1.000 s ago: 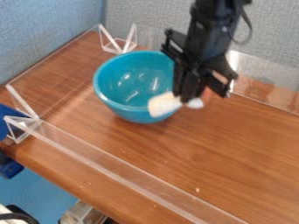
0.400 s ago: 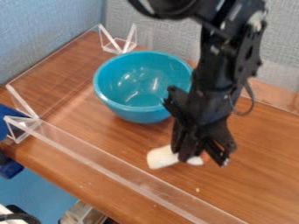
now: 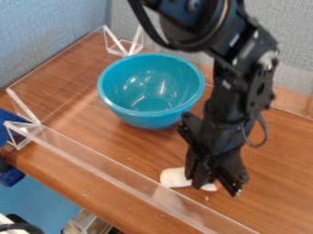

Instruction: Remove the mushroom from inside the blue bowl and put it on the table

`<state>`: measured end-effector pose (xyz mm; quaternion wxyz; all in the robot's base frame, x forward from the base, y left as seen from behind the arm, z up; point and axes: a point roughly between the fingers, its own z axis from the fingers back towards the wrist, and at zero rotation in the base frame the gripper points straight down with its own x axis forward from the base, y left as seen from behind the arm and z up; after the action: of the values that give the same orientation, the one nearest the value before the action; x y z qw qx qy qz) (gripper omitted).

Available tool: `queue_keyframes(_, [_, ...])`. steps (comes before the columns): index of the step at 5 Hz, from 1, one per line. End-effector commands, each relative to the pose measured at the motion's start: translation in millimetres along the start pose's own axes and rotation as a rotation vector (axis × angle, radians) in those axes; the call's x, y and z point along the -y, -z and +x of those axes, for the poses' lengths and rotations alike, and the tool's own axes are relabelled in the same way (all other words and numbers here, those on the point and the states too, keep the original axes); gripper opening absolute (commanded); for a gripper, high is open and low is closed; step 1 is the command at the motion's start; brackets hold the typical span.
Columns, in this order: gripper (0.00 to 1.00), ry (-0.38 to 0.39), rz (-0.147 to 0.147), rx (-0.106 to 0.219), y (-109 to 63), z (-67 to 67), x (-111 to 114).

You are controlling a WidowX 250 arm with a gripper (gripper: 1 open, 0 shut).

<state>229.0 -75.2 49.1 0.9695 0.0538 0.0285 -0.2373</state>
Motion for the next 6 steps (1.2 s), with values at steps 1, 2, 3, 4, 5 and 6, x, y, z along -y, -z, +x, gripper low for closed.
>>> queue_keyframes(1, [0.00, 0.017, 0.004, 0.032, -4.1, 5.6, 2])
queue_keyframes(2, [1.00, 0.019, 0.006, 0.038, -6.0, 5.8, 1])
queue_keyframes(3, [1.00, 0.019, 0.011, 0.051, -11.9, 6.1, -1])
queue_keyframes(4, [0.00, 0.027, 0.011, 0.034, -2.6, 6.6, 0])
queue_keyframes(5, [0.00, 0.031, 0.011, 0.024, 3.2, 6.9, 0])
queue_keyframes(6, [1.00, 0.037, 0.009, 0.018, 7.1, 8.7, 1])
